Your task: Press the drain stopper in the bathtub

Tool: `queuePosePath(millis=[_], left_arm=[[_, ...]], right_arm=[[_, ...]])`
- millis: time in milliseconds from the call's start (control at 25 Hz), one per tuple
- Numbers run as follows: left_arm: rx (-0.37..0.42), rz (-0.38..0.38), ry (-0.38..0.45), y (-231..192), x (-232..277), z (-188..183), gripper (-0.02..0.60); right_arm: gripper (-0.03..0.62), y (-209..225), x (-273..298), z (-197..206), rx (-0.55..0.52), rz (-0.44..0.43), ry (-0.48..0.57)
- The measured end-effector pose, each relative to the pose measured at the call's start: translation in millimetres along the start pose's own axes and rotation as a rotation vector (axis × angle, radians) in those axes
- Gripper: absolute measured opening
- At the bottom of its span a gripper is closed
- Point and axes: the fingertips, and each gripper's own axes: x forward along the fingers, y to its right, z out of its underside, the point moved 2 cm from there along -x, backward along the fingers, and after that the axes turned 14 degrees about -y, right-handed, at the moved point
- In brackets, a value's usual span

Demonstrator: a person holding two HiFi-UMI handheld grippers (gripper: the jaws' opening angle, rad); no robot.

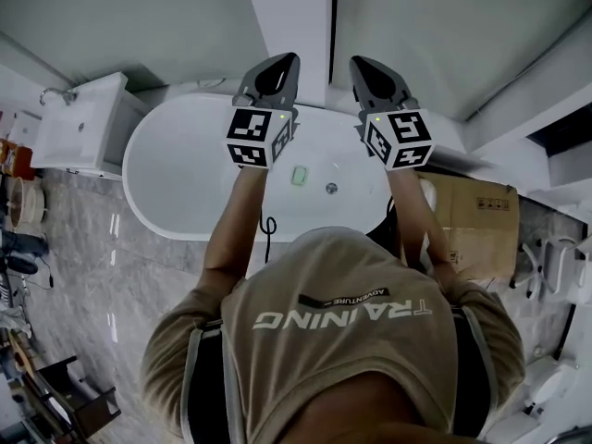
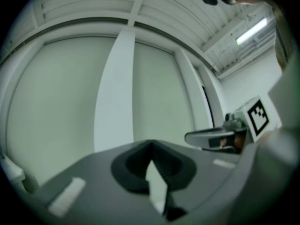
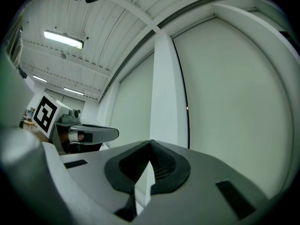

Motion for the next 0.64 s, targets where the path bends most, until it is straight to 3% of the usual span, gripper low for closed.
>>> queuePosePath(millis=[640], left_arm=[[0.011,0.010,-0.038,-0.9,-13.8,10.1,0.002]], right_arm=[[0.008,-14.2,-2.6,4.5,0.025,-0.016,-0.007]])
